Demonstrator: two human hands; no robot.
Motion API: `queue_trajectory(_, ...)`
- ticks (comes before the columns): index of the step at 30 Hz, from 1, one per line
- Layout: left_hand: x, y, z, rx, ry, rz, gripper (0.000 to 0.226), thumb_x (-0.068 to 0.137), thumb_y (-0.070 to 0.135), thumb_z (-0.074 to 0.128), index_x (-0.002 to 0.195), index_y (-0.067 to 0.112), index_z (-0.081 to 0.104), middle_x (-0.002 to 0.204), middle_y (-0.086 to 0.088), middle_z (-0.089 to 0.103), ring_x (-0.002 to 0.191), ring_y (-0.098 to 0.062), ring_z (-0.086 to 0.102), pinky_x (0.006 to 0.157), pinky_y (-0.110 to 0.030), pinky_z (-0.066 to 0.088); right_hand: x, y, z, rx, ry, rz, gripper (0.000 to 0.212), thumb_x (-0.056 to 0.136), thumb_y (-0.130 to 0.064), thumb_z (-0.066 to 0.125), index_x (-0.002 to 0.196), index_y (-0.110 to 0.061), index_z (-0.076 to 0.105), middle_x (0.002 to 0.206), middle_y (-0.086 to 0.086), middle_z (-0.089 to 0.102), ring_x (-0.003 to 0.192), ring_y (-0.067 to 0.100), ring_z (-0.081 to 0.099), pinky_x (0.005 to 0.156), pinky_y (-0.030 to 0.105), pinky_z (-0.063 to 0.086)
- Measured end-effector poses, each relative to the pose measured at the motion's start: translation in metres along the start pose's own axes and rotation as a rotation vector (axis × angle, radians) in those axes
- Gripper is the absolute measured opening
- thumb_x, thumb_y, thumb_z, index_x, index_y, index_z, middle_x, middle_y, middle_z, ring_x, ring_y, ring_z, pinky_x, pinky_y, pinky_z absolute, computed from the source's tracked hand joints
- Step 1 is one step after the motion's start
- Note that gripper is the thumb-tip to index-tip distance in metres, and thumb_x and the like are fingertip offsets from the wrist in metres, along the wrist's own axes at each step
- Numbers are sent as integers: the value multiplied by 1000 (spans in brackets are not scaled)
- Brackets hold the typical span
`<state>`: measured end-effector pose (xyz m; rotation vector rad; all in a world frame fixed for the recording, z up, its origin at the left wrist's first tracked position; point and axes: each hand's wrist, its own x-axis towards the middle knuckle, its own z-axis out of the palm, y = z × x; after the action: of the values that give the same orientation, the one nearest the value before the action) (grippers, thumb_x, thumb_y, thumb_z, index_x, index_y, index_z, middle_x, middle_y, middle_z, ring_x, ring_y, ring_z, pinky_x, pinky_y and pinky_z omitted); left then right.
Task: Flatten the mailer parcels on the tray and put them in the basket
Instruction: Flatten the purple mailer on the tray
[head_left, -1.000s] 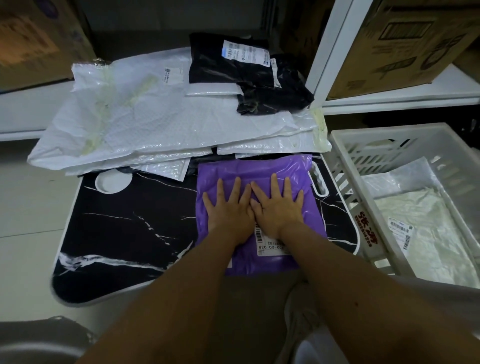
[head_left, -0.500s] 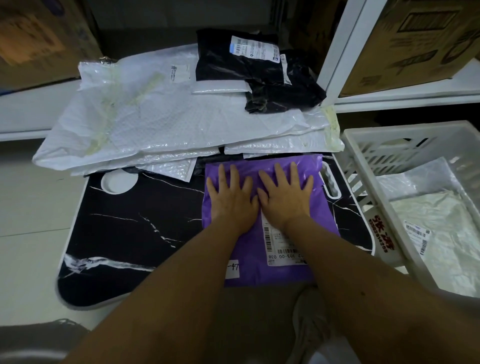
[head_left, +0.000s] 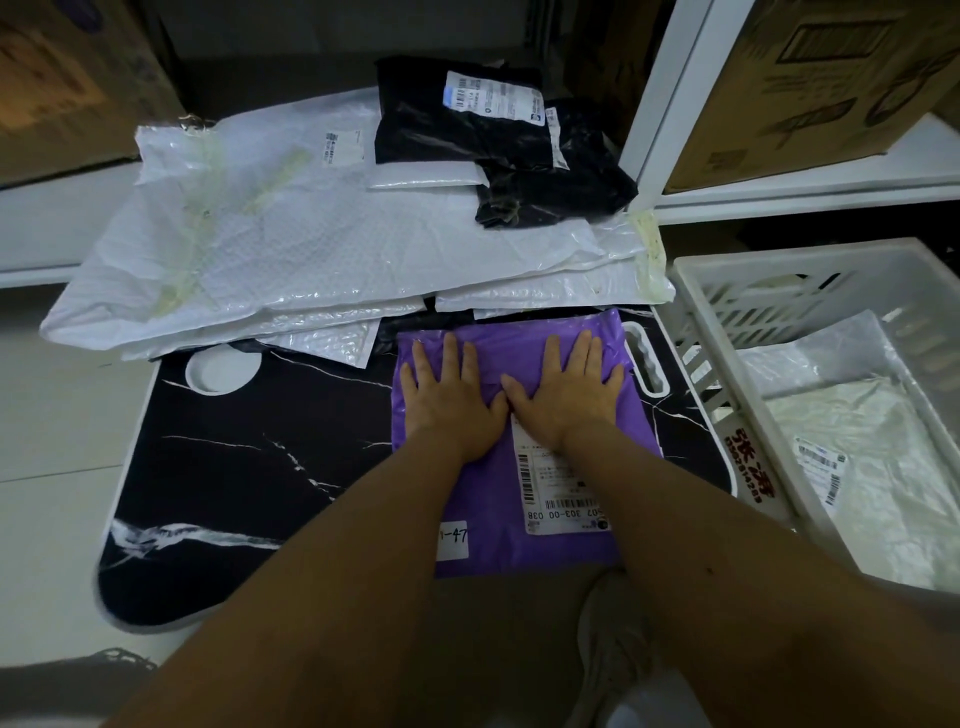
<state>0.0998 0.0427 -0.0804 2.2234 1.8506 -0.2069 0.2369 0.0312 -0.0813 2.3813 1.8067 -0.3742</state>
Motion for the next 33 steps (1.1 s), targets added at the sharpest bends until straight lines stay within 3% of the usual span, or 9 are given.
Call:
queue_trajectory(3, -1, -6, -6, -24, -21, 33, 84, 93, 61, 26, 152, 8, -4, 160, -9, -10, 147, -31, -10, 119, -47, 0, 1, 9, -6, 42, -12, -23, 93, 90, -71, 26, 154, -8, 0, 160, 19, -8, 148, 29, -8, 119, 48, -2)
queue_trajectory(7, -22, -4, -11, 34, 22, 25, 74, 98, 51, 23, 152, 4, 5, 160, -14, -5, 148, -25, -8, 119, -46, 0, -11, 16, -14, 109, 100, 23, 76, 97, -47, 38, 151, 0, 12, 160, 20, 4, 148, 30, 0, 120, 44, 8)
queue_trajectory(10, -47, 5, -10, 7, 30, 5, 68, 99, 50, 19, 152, 9, 8, 160, -14, -5, 147, -26, -10, 118, -50, -1, -39, 7, -17, 115, 142, 141, 68, 99, -41, 33, 152, -4, 12, 160, 21, 3, 148, 33, -4, 118, 51, 5)
queue_trajectory(17, -107, 18, 4, -56, 11, -26, 59, 100, 51, 14, 153, 27, 3, 160, -9, -10, 146, -32, -13, 114, -59, -3, -106, -13, 1, 168, 94, 114, 57, 99, -40, 30, 152, -18, 23, 160, 13, 9, 148, 30, -2, 113, 62, 2)
queue_trajectory(21, -132, 14, 21, -71, -3, -39, 57, 99, 53, 11, 151, 35, -4, 160, -6, -15, 145, -35, -16, 114, -59, -5, -139, -12, 17, 142, 143, 115, 53, 100, -44, 23, 152, -33, 18, 162, 7, 7, 148, 30, -6, 110, 66, -4)
queue_trajectory(25, -138, 7, 33, -63, 4, -14, 60, 97, 57, 12, 150, 38, -9, 159, -6, -16, 144, -37, -18, 115, -58, -5, -149, -5, 33, 152, 82, 75, 53, 100, -52, 16, 151, -44, 4, 162, 1, -5, 147, 36, -10, 111, 66, -2)
queue_trajectory(28, -139, 6, 35, -47, 31, -8, 62, 96, 60, 13, 150, 38, -9, 159, -7, -17, 144, -38, -18, 114, -57, -6, -147, 2, 38, 101, 49, 46, 54, 100, -54, 12, 150, -45, -5, 162, 1, -10, 146, 41, -11, 113, 65, -1)
queue_trajectory(33, -136, 6, 40, -45, 45, -23, 62, 96, 61, 15, 150, 39, -9, 159, -7, -18, 143, -39, -19, 113, -58, -7, -145, 2, 40, 61, 75, 24, 54, 101, -51, 14, 151, -42, -4, 162, 6, -8, 145, 43, -9, 115, 60, -2)
